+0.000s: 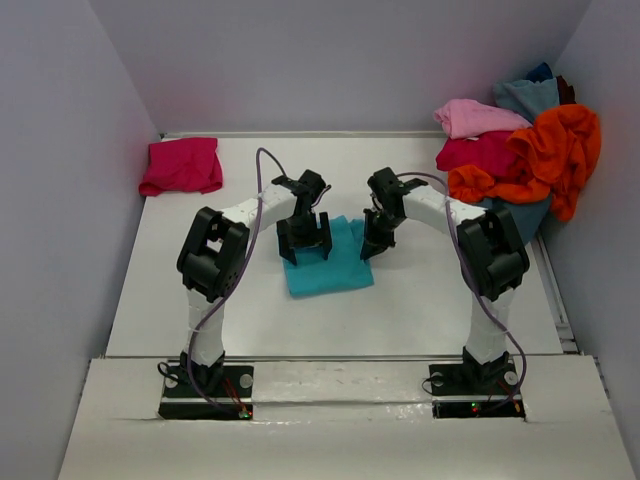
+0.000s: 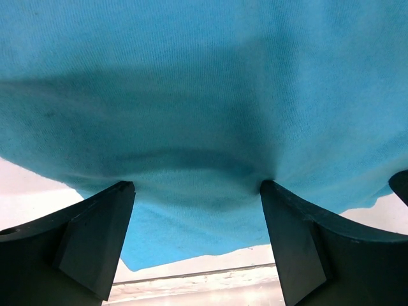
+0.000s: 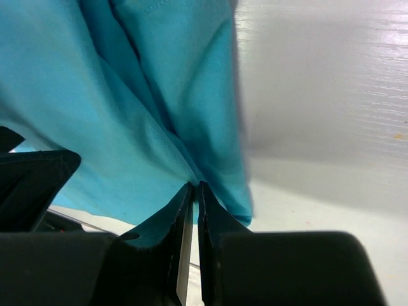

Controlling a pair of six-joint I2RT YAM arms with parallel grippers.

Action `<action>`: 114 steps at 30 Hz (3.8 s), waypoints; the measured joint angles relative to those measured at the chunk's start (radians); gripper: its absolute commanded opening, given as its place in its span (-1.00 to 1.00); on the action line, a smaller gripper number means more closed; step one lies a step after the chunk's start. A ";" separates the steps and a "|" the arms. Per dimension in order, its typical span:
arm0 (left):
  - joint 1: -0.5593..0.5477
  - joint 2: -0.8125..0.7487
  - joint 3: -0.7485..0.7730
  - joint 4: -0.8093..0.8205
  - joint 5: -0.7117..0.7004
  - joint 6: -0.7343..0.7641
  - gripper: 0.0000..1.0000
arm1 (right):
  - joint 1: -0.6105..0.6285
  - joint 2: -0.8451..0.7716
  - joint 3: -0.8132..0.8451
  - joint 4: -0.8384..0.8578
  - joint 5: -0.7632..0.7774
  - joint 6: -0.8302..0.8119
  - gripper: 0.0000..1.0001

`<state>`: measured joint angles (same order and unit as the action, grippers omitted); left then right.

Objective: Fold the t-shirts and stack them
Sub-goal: Fold the tshirt

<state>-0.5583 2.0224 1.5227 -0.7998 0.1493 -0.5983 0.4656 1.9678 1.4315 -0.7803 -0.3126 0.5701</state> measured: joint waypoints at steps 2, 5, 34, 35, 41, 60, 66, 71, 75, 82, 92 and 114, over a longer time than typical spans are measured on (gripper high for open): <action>0.001 0.000 -0.003 0.001 0.000 0.000 0.86 | 0.000 0.000 0.000 -0.010 0.015 0.001 -0.49; 0.004 0.000 -0.005 0.001 0.000 0.000 0.86 | 0.000 0.000 0.001 -0.030 0.044 0.000 -0.20; 0.004 0.000 0.211 -0.074 -0.115 0.000 0.85 | 0.061 0.032 0.188 -0.077 -0.124 0.010 -0.24; 0.004 0.000 0.228 -0.080 -0.130 0.001 0.85 | 0.069 0.040 0.188 -0.076 -0.134 0.010 -0.24; 0.011 0.014 0.261 -0.085 -0.156 0.038 0.83 | 0.095 0.060 0.188 -0.077 -0.166 0.010 -0.25; 0.122 0.123 0.280 -0.080 -0.191 0.114 0.83 | 0.110 0.060 0.034 -0.074 -0.197 0.002 -0.26; 0.162 0.123 0.311 -0.082 -0.216 0.139 0.82 | 0.117 0.060 -0.007 -0.071 -0.195 0.002 -0.27; 0.159 0.123 0.312 -0.084 -0.219 0.152 0.81 | 0.117 0.066 -0.023 -0.071 -0.181 0.003 -0.26; 0.154 0.122 0.298 -0.081 -0.218 0.157 0.80 | 0.117 0.075 -0.023 -0.071 -0.174 0.007 -0.26; 0.146 0.089 0.223 -0.084 -0.205 0.165 0.71 | 0.117 0.086 -0.018 -0.071 -0.174 0.014 -0.26; 0.087 0.017 0.189 -0.079 -0.183 0.185 0.71 | 0.117 0.098 -0.005 -0.077 -0.174 0.026 -0.27; 0.154 -0.240 -0.277 0.126 0.043 0.031 0.83 | 0.118 0.092 0.087 -0.103 -0.101 0.013 -0.25</action>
<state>-0.4046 1.7821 1.2457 -0.6739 0.1925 -0.5671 0.5838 2.0602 1.5188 -0.8833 -0.4137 0.5827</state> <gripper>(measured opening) 0.910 0.373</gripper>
